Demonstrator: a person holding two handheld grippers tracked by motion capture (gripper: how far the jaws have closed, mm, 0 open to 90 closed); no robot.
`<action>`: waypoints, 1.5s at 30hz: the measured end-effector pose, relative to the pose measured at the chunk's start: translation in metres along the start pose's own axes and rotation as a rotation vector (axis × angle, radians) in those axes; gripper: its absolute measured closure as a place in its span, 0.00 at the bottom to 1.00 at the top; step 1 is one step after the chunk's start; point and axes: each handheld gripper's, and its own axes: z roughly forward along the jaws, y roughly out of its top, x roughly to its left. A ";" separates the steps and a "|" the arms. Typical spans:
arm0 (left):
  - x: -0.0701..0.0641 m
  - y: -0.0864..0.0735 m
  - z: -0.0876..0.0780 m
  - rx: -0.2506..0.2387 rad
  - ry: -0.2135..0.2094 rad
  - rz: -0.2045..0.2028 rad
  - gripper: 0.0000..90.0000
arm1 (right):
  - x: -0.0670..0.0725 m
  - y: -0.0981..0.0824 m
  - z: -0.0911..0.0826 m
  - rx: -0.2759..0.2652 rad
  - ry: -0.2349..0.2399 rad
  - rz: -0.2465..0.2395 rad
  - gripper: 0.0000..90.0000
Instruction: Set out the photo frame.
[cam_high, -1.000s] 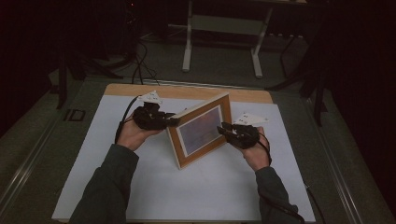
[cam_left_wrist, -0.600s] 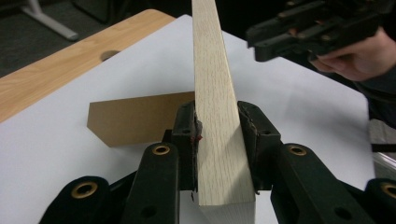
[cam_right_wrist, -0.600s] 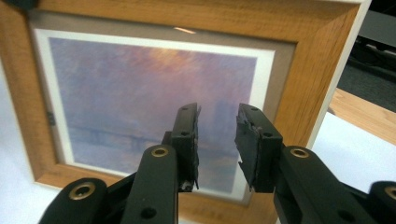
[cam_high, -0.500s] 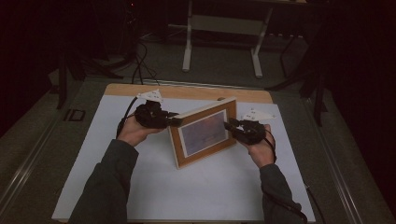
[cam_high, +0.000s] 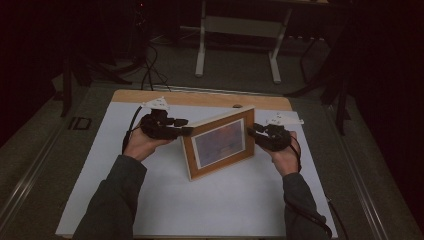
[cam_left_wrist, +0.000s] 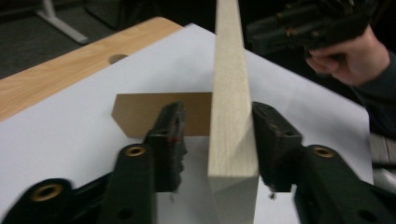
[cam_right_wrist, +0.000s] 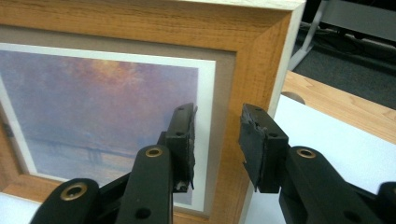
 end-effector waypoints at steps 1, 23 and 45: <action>0.000 -0.003 -0.001 -0.010 -0.001 -0.020 0.59 | -0.001 0.000 0.001 0.003 -0.003 0.004 0.72; -0.027 -0.030 0.003 -0.041 0.140 -0.081 0.74 | -0.020 0.019 0.012 -0.049 0.013 0.019 0.50; -0.022 -0.026 0.004 -0.012 0.121 -0.078 0.78 | -0.028 0.028 0.039 0.026 0.155 0.008 0.33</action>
